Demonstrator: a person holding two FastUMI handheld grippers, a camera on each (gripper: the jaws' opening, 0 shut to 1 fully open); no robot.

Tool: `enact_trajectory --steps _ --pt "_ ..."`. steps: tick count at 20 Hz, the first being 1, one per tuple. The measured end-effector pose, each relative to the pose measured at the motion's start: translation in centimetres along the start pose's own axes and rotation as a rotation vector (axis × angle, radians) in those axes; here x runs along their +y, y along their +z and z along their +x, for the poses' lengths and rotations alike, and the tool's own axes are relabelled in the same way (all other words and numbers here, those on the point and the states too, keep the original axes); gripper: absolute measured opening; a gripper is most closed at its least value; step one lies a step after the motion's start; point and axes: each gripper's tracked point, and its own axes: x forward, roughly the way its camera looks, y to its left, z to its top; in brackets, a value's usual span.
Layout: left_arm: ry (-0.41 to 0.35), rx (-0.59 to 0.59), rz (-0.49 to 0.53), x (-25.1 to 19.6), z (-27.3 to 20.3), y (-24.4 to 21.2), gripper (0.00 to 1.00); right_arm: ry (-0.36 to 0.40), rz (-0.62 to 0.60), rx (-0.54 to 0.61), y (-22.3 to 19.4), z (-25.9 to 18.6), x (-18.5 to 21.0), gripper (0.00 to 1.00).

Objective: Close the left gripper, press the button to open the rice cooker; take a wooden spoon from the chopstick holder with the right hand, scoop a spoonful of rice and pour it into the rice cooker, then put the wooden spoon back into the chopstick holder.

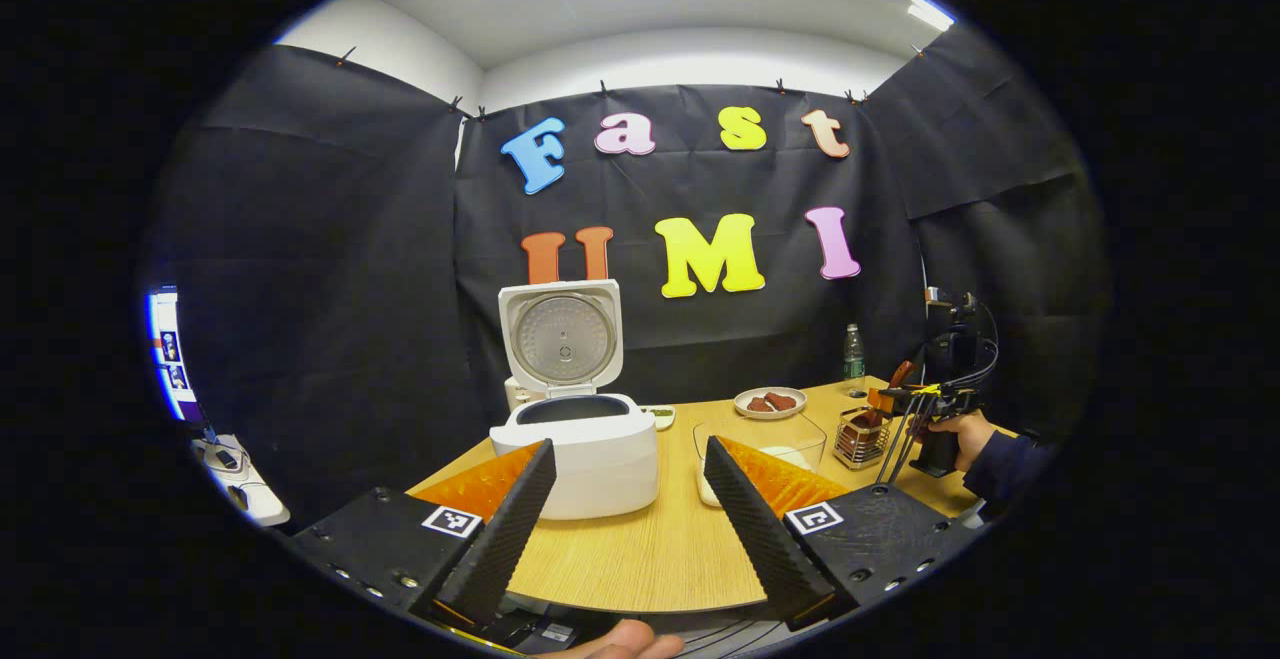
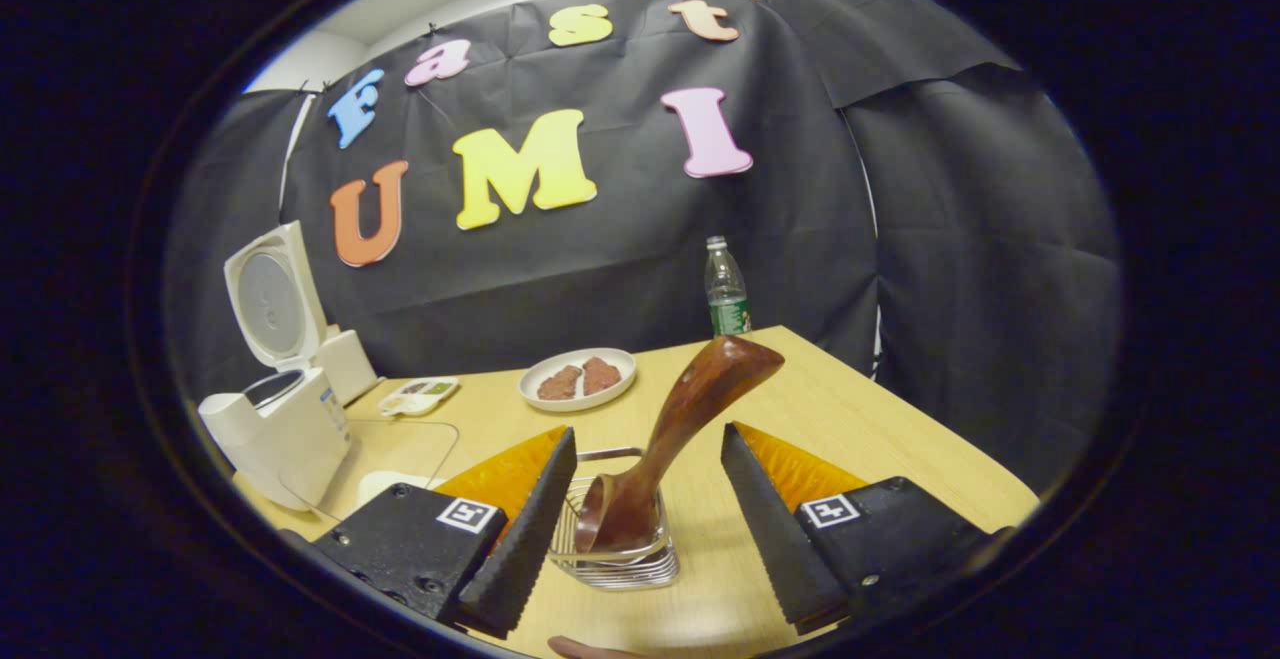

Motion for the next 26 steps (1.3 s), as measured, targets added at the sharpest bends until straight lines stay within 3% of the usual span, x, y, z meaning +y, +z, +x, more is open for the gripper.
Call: enact_trajectory --steps 1,2,3,4,5,6,7,8,9,18,23,26 --pt "0.001 0.004 -0.004 0.2 0.0 -0.2 0.95 0.023 0.031 -0.01 0.3 0.5 0.7 0.94" --pt "0.003 0.01 -0.01 0.3 0.0 -0.3 0.95 0.047 0.041 0.01 0.1 0.9 1.3 0.8" --pt "0.006 0.018 -0.022 0.4 -0.2 -0.5 0.95 0.053 0.043 0.03 -0.5 1.2 1.5 0.85" --pt "0.005 0.016 -0.034 0.4 -0.5 -0.4 0.95 0.063 0.053 0.035 -0.8 1.3 1.7 0.7" --pt "-0.008 0.009 -0.039 0.2 -0.9 -0.1 0.95 0.061 0.055 0.038 -0.9 1.4 1.8 0.65" --pt "-0.013 0.003 -0.04 0.1 -1.1 -0.1 0.95 0.035 0.056 0.023 -0.6 1.4 1.2 0.51" --pt "-0.014 -0.002 -0.035 0.2 -1.1 0.0 0.95 0.035 0.067 -0.004 0.2 1.2 1.0 0.46" --pt "-0.015 -0.008 -0.028 0.3 -1.2 0.0 0.95 0.03 0.067 -0.018 0.4 0.9 1.4 0.27" --pt "-0.014 -0.014 -0.023 0.4 -1.3 0.1 0.95 0.023 0.049 -0.034 1.0 0.9 1.5 0.19" --pt "0.004 0.012 -0.043 2.2 -1.6 -1.1 0.95 0.035 -0.04 -0.174 8.2 -3.3 5.9 0.14" --pt "0.016 0.016 -0.049 3.3 -1.6 -1.3 0.95 0.097 -0.082 -0.24 11.2 -5.5 11.1 0.16" --pt "0.025 0.009 -0.045 3.8 -1.9 -1.1 0.95 0.146 -0.107 -0.229 10.9 -5.1 14.4 0.11"
